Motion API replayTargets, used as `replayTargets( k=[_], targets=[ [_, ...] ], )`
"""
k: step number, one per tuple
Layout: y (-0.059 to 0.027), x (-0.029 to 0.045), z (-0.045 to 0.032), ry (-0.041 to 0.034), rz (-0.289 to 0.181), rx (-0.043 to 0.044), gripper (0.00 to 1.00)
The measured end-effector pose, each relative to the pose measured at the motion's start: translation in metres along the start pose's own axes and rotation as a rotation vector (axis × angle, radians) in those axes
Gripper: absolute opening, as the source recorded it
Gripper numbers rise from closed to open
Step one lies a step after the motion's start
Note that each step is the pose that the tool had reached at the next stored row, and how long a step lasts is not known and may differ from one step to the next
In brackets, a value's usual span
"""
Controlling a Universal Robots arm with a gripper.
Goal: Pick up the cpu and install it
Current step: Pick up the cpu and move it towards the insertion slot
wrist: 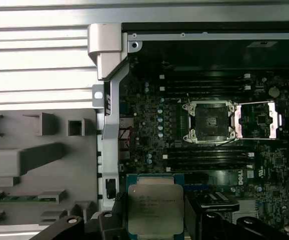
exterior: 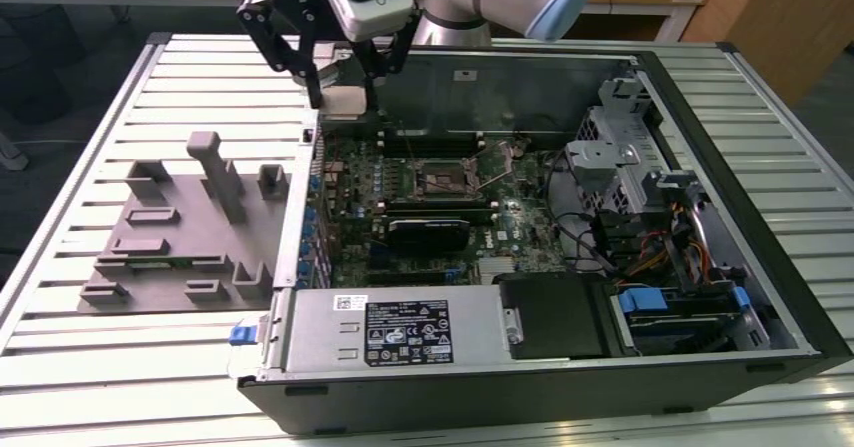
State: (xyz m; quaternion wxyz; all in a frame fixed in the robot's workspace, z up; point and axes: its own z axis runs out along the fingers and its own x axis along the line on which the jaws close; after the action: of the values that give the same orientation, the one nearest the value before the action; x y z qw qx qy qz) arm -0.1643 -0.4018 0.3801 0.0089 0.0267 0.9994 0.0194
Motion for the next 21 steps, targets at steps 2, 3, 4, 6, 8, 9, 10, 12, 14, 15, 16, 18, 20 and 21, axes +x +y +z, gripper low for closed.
replayTargets(
  k=[2, 3, 4, 6, 8, 9, 10, 12, 14, 15, 16, 18, 20, 21],
  targets=[
    [0.0002, -0.0034, 0.0001, 0.0000, 0.000, 0.0000, 0.54],
    [0.0003, -0.0051, 0.0001, 0.0000, 0.000, 0.0000, 0.54],
    [0.0003, -0.0067, 0.0002, -0.0001, 0.000, 0.0000, 0.54],
    [0.0005, -0.0099, 0.0002, -0.0001, 0.000, -0.0001, 0.54],
    [0.0007, -0.0129, 0.0002, 0.0000, 0.000, 0.0000, 0.54],
    [0.0007, -0.0143, 0.0003, 0.0000, 0.000, 0.0000, 0.54],
    [0.0008, -0.0155, 0.0003, 0.0000, 0.000, 0.0000, 0.54],
    [0.0010, -0.0183, 0.0004, 0.0000, 0.000, 0.0000, 0.54],
    [0.0011, -0.0214, 0.0004, 0.0000, 0.000, 0.0000, 0.54],
    [0.0012, -0.0233, 0.0004, 0.0000, 0.000, 0.0000, 0.54],
    [0.0013, -0.0252, 0.0005, -0.0001, 0.000, 0.0000, 0.54],
    [0.0015, -0.0293, 0.0006, 0.0000, 0.000, 0.0000, 0.54],
    [0.0018, -0.0334, 0.0006, 0.0000, 0.000, 0.0000, 0.54],
    [0.0019, -0.0353, 0.0007, 0.0000, 0.000, 0.0000, 0.54]
  ],
)
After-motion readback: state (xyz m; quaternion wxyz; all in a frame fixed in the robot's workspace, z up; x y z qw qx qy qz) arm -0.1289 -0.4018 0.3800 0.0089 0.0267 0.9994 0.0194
